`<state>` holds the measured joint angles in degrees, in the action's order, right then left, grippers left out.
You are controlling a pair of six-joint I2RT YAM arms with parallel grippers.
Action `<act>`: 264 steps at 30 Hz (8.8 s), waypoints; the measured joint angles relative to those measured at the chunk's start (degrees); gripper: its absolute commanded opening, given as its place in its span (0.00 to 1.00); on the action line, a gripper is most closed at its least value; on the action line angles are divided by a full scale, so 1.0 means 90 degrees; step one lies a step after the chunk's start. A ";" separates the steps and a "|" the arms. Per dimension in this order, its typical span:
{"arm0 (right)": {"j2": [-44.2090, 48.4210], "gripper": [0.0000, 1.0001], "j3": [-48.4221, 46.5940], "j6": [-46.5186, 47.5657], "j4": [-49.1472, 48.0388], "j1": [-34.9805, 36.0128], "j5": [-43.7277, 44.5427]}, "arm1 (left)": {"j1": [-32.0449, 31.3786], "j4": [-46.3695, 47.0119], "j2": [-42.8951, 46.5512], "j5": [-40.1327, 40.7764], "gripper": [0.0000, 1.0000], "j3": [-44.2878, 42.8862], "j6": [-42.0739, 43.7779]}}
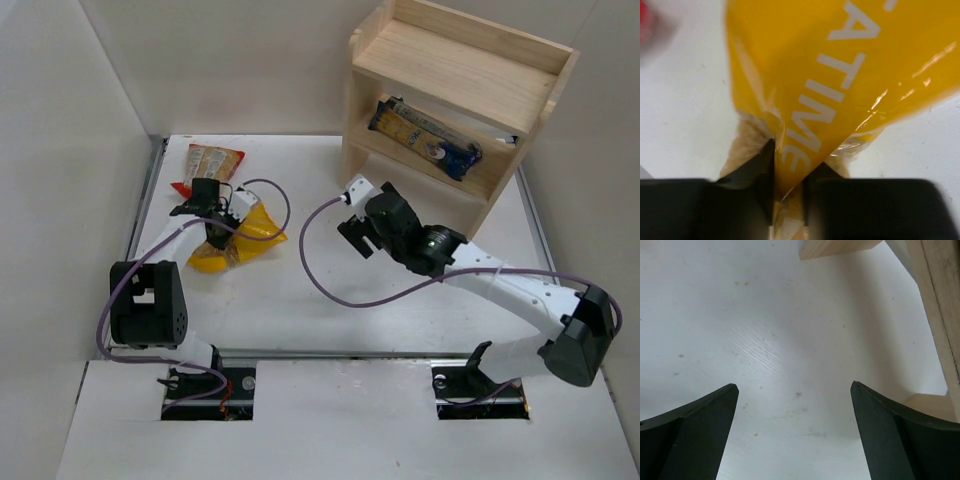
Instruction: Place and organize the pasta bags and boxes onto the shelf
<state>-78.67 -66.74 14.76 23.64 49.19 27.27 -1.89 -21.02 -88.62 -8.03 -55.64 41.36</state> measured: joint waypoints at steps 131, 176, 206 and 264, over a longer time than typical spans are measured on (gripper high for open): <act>-0.0619 1.00 -0.4456 0.3648 -0.1688 -0.3283 -0.1654 | 0.2441 0.0355 0.1542 -0.4262 0.63 -0.0097 -0.5986; -0.0087 0.99 -0.4374 -0.0614 -0.0449 -0.4165 -0.0600 | 0.1491 -0.0554 -0.0590 -0.1078 1.00 -0.3264 -0.3320; 0.1314 1.00 -0.2494 0.0945 -0.1880 -0.0631 0.0925 | 0.0937 -0.0860 -0.4753 -0.0311 0.00 -0.6443 -0.2280; -0.4019 0.05 -0.0039 -1.0212 -0.9984 -0.1472 -0.5780 | 0.0160 0.2786 0.0726 -0.6421 0.00 -0.0940 -0.9105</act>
<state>-114.85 -67.09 -77.14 -66.22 35.94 -24.75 -0.45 4.05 -82.08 -65.82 -64.10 -40.58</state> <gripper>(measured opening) 0.322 0.164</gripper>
